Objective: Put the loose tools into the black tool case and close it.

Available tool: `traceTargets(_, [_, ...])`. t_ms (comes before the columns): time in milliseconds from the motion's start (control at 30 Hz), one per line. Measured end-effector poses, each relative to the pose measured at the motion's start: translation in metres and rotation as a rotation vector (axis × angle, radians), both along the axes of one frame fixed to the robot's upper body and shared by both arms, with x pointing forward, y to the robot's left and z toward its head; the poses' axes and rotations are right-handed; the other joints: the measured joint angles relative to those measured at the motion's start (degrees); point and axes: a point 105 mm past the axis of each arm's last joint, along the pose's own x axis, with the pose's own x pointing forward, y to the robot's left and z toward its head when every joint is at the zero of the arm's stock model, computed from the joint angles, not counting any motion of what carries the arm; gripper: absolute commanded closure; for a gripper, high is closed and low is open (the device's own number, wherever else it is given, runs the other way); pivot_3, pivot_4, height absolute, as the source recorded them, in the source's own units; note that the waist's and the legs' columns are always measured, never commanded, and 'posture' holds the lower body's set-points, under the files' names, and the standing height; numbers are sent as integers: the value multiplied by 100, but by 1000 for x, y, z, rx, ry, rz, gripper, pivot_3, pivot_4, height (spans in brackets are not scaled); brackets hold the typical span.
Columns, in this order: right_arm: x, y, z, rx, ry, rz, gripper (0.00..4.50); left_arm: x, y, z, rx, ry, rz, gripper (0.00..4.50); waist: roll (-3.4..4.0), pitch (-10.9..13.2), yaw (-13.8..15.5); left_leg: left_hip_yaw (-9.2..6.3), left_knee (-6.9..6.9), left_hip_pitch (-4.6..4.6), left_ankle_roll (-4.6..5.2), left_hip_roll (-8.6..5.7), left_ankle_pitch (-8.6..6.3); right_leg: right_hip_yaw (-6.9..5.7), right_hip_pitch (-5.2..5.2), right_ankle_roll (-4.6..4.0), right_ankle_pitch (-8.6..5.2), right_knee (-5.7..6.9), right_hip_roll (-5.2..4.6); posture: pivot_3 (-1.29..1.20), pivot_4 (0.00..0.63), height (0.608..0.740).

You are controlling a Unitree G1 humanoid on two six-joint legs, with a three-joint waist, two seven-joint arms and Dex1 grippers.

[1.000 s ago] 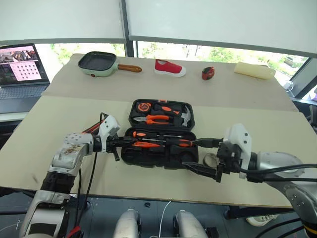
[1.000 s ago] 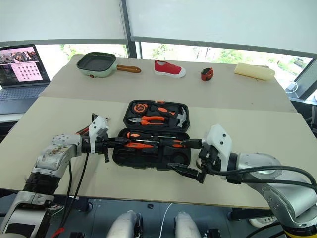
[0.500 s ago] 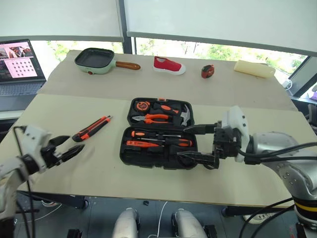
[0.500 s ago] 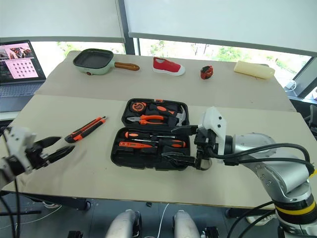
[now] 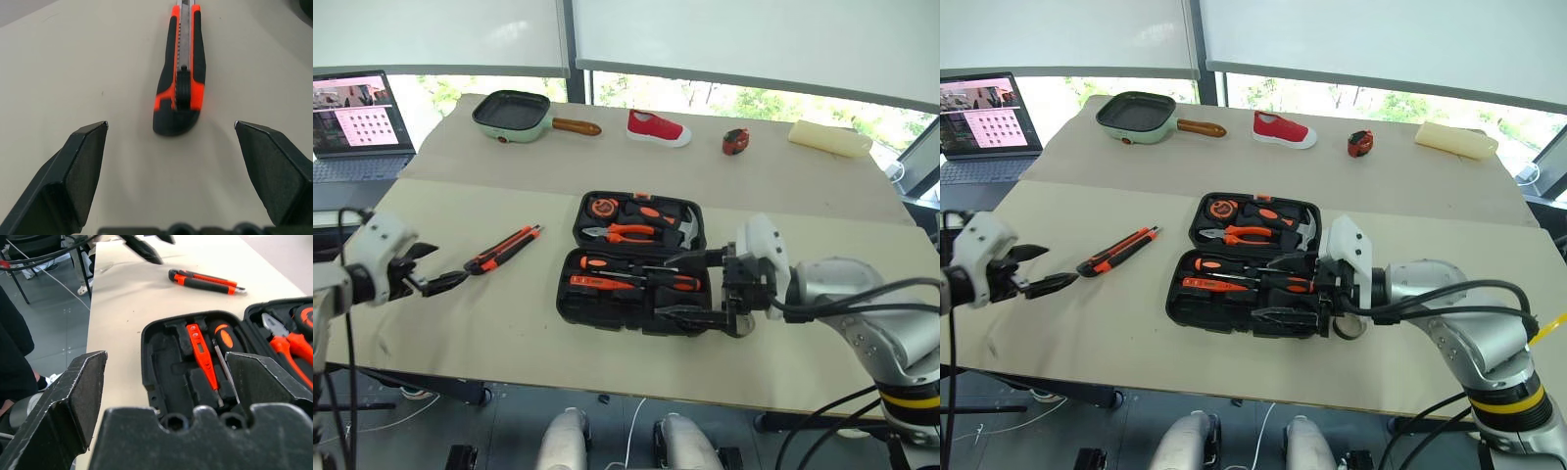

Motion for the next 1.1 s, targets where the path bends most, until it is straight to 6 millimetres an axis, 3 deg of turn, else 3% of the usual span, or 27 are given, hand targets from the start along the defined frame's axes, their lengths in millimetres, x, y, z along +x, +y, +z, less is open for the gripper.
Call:
traceTargets(167, [-4, 0, 0, 6, -21, -44, 0, 29, -7, -7, 78, 94, -57, 58, -1, 0, -56, 0, -1, -4, 0, 0, -1, 0, 0, 2, -1, -1, 6, 0, 150, 740])
traceTargets(300, [-8, 2, -2, 7, -30, -59, 0, 37, -16, -26, 87, 206, -90, 58, -3, 1, -60, -3, 2, -6, 0, 0, -1, -1, 1, 3, -2, 1, 7, 0, 150, 740])
traceTargets(400, [-10, 4, 0, 8, -49, -66, 0, 41, -18, -28, 108, 231, -108, 58, -3, 1, -54, -9, 11, -6, 0, 0, -1, -3, 6, 4, -2, 5, 7, 0, 150, 740])
traceTargets(500, [-9, 4, 1, 9, -54, -80, 0, 42, -18, -29, 117, 239, -121, 677, -2, 1, -52, -13, 23, -6, 0, 0, -1, -5, 11, 6, -1, 10, 7, 0, 150, 740])
traceTargets(700, [-9, 1, -2, 5, -44, -94, 0, 40, -18, -28, 95, 227, -149, 2736, -3, 1, -57, -18, 35, -6, 1, 0, -1, -5, 10, 7, -1, 29, 6, 0, 150, 740])
traceTargets(767, [-9, -1, -4, -3, -38, -104, 0, 38, -23, -27, 68, 205, -195, 2737, -3, 1, -56, -18, 37, -11, 0, 0, -1, -5, 6, 8, -1, 33, 5, 0, 150, 740])
traceTargets(833, [-9, -8, -4, -15, -39, -128, 0, 36, -38, -10, -9, 135, -279, 2737, -21, 12, -55, -29, 44, -29, -1, 2, 0, -13, -5, 7, -1, 42, 5, 0, 150, 740])
traceTargets(867, [-9, -12, -5, -23, -37, -143, 0, 34, -51, 10, -34, 62, -353, 2737, -32, 16, -35, -44, 49, -37, -3, 2, 2, -28, -2, 7, -1, 41, 4, 0, 150, 740])
traceTargets(967, [-13, -15, -4, -18, -29, -149, 0, 20, -76, 48, 31, -50, -527, 2737, -28, 13, -17, -47, 54, -31, -2, -3, 1, -30, 10, 9, -2, 39, 0, 0, 150, 740])
traceTargets(1033, [-16, -19, -8, -30, -4, -158, 0, 6, -97, 53, 83, -57, -652, 2737, -16, 10, -10, -47, 54, -24, -2, -4, 1, -30, 16, 10, -3, 42, 0, 0, 150, 740])
traceTargets(1100, [-17, -22, -11, -34, 7, -173, 0, -4, -117, 44, 116, -18, -756, 2737, -15, 9, -2, -50, 55, -21, -5, -4, 4, -30, 17, 9, -3, 49, 3, 0, 150, 740])
